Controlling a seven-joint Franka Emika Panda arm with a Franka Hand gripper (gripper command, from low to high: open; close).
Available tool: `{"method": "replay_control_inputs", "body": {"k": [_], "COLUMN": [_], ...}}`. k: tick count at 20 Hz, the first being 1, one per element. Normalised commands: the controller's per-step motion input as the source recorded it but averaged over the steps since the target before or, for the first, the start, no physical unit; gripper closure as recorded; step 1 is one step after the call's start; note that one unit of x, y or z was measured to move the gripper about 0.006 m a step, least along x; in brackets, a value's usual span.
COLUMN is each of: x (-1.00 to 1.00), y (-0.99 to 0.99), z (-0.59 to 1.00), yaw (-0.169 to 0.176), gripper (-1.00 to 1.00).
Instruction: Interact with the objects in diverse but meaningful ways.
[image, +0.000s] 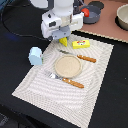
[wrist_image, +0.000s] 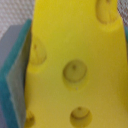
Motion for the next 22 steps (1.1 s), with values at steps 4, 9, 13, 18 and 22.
{"method": "replay_control_inputs", "body": {"k": [4,9,13,18,22], "x": [0.25,0.79,0.9,0.9,0.87], "y": [-0.74,-0.72,-0.57,-0.56,-0.51], "z": [0.84,0.34,0.19,0.14,0.01], "yaw": [-0.002,-0.026,-0.057,-0.07,-0.088], "gripper": [1.0,1.0,1.0,1.0,1.0]}}
